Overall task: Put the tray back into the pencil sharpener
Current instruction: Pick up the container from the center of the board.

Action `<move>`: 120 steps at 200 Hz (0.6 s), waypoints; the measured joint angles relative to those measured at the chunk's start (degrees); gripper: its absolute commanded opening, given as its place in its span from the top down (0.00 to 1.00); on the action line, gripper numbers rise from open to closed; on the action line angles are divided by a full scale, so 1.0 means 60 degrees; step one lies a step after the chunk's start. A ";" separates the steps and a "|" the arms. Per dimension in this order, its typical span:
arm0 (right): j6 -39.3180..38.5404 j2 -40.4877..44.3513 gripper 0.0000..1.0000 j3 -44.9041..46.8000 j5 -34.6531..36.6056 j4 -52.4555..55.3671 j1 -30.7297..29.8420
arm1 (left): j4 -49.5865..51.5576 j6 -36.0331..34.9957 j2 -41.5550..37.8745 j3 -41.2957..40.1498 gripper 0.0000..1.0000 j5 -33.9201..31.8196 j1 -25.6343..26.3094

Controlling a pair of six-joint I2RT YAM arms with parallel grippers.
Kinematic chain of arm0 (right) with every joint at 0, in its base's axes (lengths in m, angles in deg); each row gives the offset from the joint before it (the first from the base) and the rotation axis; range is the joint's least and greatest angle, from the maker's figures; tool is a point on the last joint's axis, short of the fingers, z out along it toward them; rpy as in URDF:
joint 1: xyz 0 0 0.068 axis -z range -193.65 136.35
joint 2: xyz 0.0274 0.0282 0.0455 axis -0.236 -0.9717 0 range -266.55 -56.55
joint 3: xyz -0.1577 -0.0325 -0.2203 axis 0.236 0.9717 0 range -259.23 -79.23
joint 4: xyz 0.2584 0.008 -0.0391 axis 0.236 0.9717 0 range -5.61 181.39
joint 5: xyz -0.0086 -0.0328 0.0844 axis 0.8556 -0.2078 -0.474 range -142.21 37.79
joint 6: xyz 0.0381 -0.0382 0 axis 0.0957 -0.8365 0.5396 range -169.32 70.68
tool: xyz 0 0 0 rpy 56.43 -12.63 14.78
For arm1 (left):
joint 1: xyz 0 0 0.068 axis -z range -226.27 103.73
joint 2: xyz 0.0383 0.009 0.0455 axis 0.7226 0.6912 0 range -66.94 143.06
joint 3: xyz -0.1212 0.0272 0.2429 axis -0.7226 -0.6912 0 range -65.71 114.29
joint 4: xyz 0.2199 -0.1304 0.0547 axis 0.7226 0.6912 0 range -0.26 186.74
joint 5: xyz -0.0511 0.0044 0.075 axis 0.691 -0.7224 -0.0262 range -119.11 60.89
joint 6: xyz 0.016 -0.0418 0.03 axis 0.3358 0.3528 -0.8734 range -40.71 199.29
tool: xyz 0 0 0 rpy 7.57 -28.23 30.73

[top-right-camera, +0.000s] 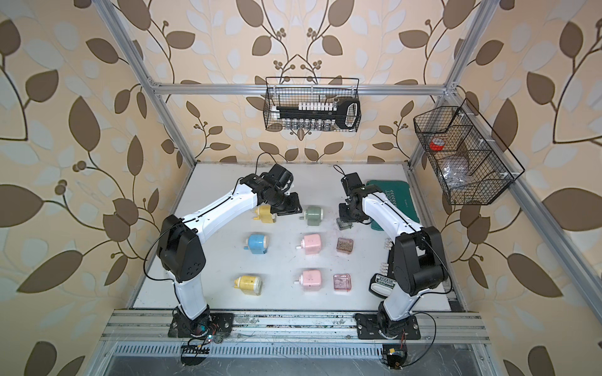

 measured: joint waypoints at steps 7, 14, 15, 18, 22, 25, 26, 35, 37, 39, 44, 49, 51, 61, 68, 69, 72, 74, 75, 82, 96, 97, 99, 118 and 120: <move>-0.0069 -0.0149 0.67 -0.0080 0.0000 -0.0015 0.0040 | -0.0040 -0.0018 0.0080 0.0018 0.60 -0.0004 0.0004; -0.0127 -0.0288 0.67 -0.0160 0.0007 -0.0036 0.0066 | -0.0047 -0.0033 0.0153 0.0022 0.60 -0.0007 0.0004; -0.0135 -0.0299 0.67 -0.0171 0.0004 -0.0040 0.0066 | -0.0047 -0.0033 0.0157 0.0022 0.60 -0.0007 0.0004; -0.0157 -0.0372 0.67 -0.0204 0.0011 -0.0051 0.0066 | -0.0047 -0.0044 0.0175 0.0025 0.60 -0.0011 0.0007; -0.0193 -0.0444 0.67 -0.0248 0.0033 -0.0066 0.0076 | -0.0055 -0.0055 0.0204 0.0025 0.60 -0.0011 0.0004; -0.0215 -0.0506 0.67 -0.0273 0.0029 -0.0084 0.0076 | -0.0058 -0.0058 0.0215 0.0025 0.59 -0.0018 0.0007; -0.0219 -0.0521 0.67 -0.0277 0.0026 -0.0084 0.0076 | -0.0058 -0.0062 0.0215 0.0025 0.59 -0.0018 0.0007; -0.0259 -0.0692 0.67 -0.0361 0.0047 -0.0113 0.0076 | -0.0073 -0.0069 0.0240 0.0025 0.59 -0.0029 0.0004; -0.0270 -0.0732 0.67 -0.0379 0.0058 -0.0120 0.0076 | -0.0076 -0.0076 0.0244 0.0025 0.59 -0.0029 0.0004; -0.0284 -0.0772 0.66 -0.0397 0.0069 -0.0124 0.0076 | -0.0076 -0.0080 0.0244 0.0025 0.58 -0.0033 0.0004; -0.0295 -0.0856 0.67 -0.0430 0.0080 -0.0142 0.0084 | -0.0084 -0.0084 0.0244 0.0025 0.58 -0.0040 0.0004; -0.0317 -0.0940 0.67 -0.0474 0.0102 -0.0146 0.0084 | -0.0098 -0.0095 0.0244 0.0029 0.58 -0.0047 0.0004; -0.0321 -0.0984 0.67 -0.0492 0.0106 -0.0149 0.0084 | -0.0102 -0.0098 0.0244 0.0029 0.58 -0.0051 0.0004; -0.0346 -0.1158 0.67 -0.0601 0.0149 -0.0157 0.0091 | -0.0098 -0.0113 0.0244 0.0029 0.58 -0.0087 0.0004; -0.0361 -0.1268 0.67 -0.0681 0.0182 -0.0168 0.0102 | -0.0098 -0.0127 0.0244 0.0029 0.58 -0.0124 0.0004; -0.0361 -0.1279 0.67 -0.0688 0.0189 -0.0168 0.0102 | -0.0095 -0.0127 0.0244 0.0029 0.58 -0.0124 0.0004; -0.0364 -0.1322 0.67 -0.0718 0.0208 -0.0175 0.0106 | -0.0098 -0.0131 0.0244 0.0029 0.58 -0.0135 0.0004; -0.0368 -0.1344 0.67 -0.0743 0.0219 -0.0178 0.0113 | -0.0098 -0.0131 0.0244 0.0029 0.58 -0.0153 0.0004; -0.0372 -0.1351 0.67 -0.0750 0.0222 -0.0178 0.0113 | -0.0098 -0.0135 0.0244 0.0029 0.58 -0.0157 0.0004; -0.0393 -0.1421 0.67 -0.0809 0.0259 -0.0186 0.0138 | -0.0098 -0.0138 0.0244 0.0029 0.58 -0.0208 0.0004; -0.0437 -0.1515 0.67 -0.0925 0.0335 -0.0189 0.0219 | -0.0098 -0.0142 0.0244 0.0029 0.58 -0.0248 0.0004; -0.0441 -0.1523 0.67 -0.0936 0.0339 -0.0186 0.0226 | -0.0098 -0.0142 0.0244 0.0029 0.58 -0.0248 0.0004; -0.0452 -0.1537 0.67 -0.0954 0.0346 -0.0186 0.0244 | -0.0098 -0.0142 0.0244 0.0029 0.58 -0.0255 0.0004; -0.0510 -0.1719 0.67 -0.1162 0.0382 -0.0175 0.0393 | -0.0098 -0.0146 0.0244 0.0029 0.57 -0.0262 0.0004; -0.0514 -0.1745 0.67 -0.1184 0.0382 -0.0178 0.0412 | -0.0098 -0.0142 0.0244 0.0029 0.57 -0.0262 0.0004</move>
